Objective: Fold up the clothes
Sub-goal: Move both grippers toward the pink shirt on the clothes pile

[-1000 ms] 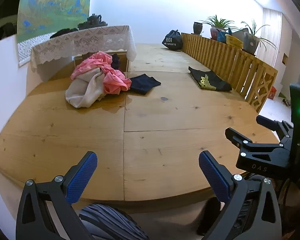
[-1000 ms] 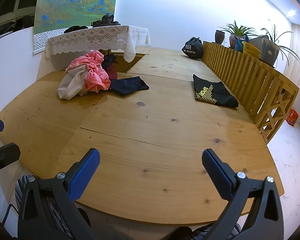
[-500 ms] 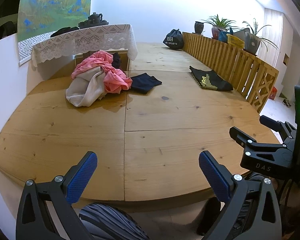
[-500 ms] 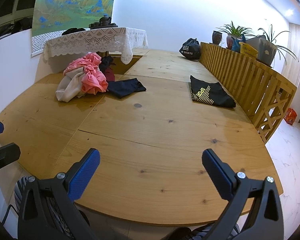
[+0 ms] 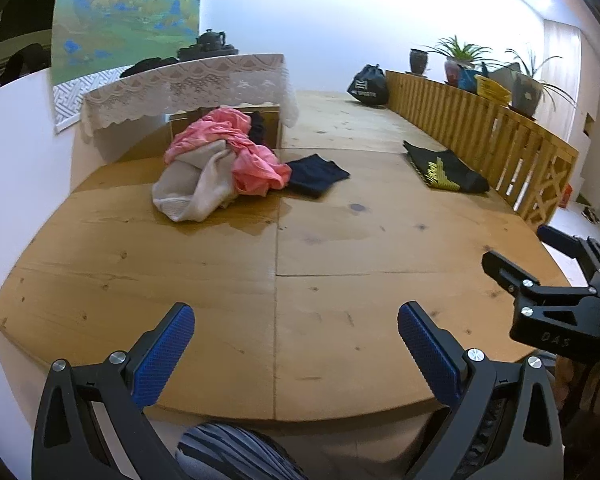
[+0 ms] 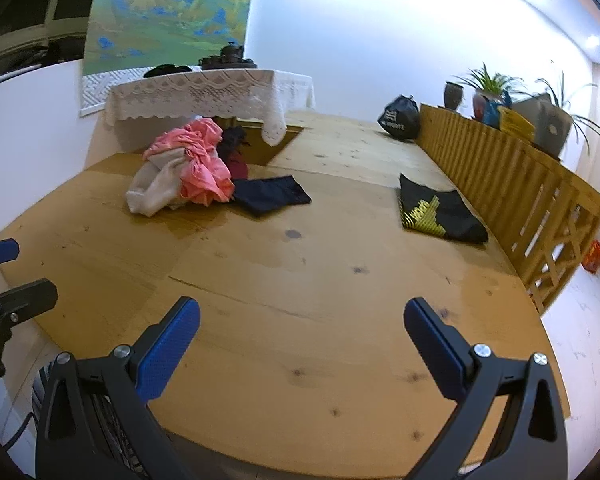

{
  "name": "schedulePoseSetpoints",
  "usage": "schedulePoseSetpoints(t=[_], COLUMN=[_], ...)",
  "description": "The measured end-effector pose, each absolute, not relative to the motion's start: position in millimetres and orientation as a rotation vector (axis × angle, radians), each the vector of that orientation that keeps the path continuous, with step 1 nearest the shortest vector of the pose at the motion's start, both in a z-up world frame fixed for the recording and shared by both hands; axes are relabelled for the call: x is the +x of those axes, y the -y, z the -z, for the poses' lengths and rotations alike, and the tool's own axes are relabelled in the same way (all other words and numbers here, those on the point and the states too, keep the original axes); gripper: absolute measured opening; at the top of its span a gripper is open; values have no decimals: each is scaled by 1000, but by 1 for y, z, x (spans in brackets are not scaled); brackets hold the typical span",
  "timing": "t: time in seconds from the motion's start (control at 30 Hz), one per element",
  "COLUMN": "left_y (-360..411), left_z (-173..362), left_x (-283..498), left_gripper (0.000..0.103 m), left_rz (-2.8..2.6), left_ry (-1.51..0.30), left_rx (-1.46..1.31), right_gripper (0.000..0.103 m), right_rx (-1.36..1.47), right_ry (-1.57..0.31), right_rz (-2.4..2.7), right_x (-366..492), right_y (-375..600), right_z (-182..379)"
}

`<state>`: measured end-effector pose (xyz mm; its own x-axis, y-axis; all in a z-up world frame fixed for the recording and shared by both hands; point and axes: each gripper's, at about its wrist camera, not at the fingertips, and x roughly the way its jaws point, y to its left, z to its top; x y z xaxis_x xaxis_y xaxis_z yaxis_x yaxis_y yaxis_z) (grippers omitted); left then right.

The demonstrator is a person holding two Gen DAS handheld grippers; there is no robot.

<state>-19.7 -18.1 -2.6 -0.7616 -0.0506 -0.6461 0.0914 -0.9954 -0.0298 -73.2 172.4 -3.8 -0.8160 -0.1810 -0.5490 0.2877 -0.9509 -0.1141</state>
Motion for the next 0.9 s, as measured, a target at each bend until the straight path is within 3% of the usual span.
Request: schedulePoseSetpoints(t=[0.9], left_y=[87], left_z=[-1], left_x=[-102], left_gripper=[102], left_rz=[2801], left_ry=[-22], left_rx=[978], right_gripper=[103], right_rx=[766], right_ry=[-349], right_rz=[2685], right_x=[-159], right_y=[-102], right_z=[-3])
